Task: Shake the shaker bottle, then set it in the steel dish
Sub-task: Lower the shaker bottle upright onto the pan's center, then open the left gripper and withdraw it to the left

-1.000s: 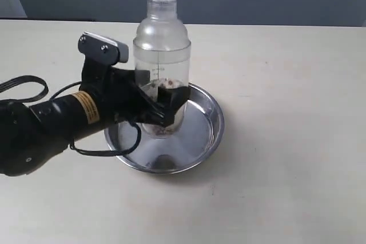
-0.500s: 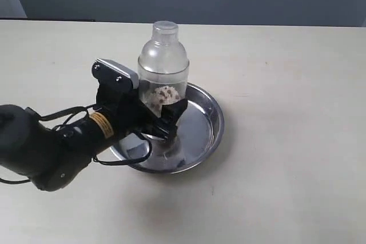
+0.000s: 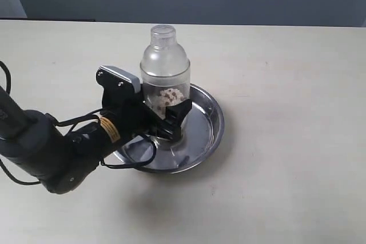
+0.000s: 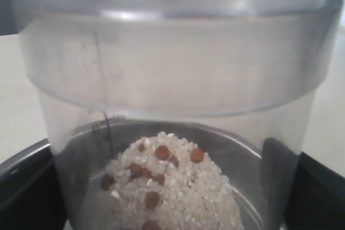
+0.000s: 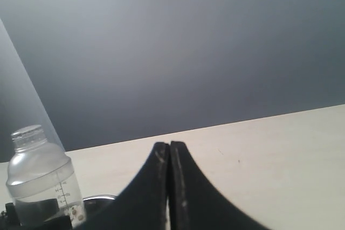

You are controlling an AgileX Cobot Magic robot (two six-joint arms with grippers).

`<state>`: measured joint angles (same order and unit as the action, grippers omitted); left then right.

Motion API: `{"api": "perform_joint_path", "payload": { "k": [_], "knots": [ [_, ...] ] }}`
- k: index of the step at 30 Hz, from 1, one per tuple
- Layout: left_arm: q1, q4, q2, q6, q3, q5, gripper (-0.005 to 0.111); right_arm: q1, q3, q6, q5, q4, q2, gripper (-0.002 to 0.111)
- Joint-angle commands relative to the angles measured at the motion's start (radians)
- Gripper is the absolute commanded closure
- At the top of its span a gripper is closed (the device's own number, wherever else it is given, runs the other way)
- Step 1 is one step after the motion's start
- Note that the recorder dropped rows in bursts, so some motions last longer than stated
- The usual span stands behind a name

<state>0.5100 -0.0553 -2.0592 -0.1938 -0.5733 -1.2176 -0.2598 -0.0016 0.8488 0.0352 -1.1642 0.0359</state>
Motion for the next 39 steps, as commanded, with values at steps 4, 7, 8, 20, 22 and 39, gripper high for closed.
{"api": "perform_joint_path", "payload": {
  "k": [4,7,8,20,22,39],
  "knots": [
    [-0.001,-0.006,0.013,-0.014,-0.002,-0.003,0.080,0.001,0.002,0.004,0.003,-0.001,-0.004,0.109],
    [-0.001,0.021,0.013,-0.014,-0.002,-0.003,0.054,0.001,0.002,0.004,0.003,-0.001,-0.004,0.109],
    [-0.001,0.029,0.013,-0.014,-0.002,-0.003,0.045,0.001,0.002,0.004,0.003,-0.001,-0.004,0.109],
    [-0.001,-0.034,0.023,-0.068,0.050,-0.003,0.030,0.001,0.002,0.004,0.000,-0.001,-0.004,0.109],
    [-0.001,-0.039,0.037,-0.068,0.064,-0.003,0.025,0.001,0.002,0.004,0.000,-0.001,-0.004,0.109],
    [-0.001,-0.052,0.142,-0.123,0.172,-0.003,0.001,0.001,0.002,0.004,0.000,-0.001,-0.004,0.109]
  ]
}}
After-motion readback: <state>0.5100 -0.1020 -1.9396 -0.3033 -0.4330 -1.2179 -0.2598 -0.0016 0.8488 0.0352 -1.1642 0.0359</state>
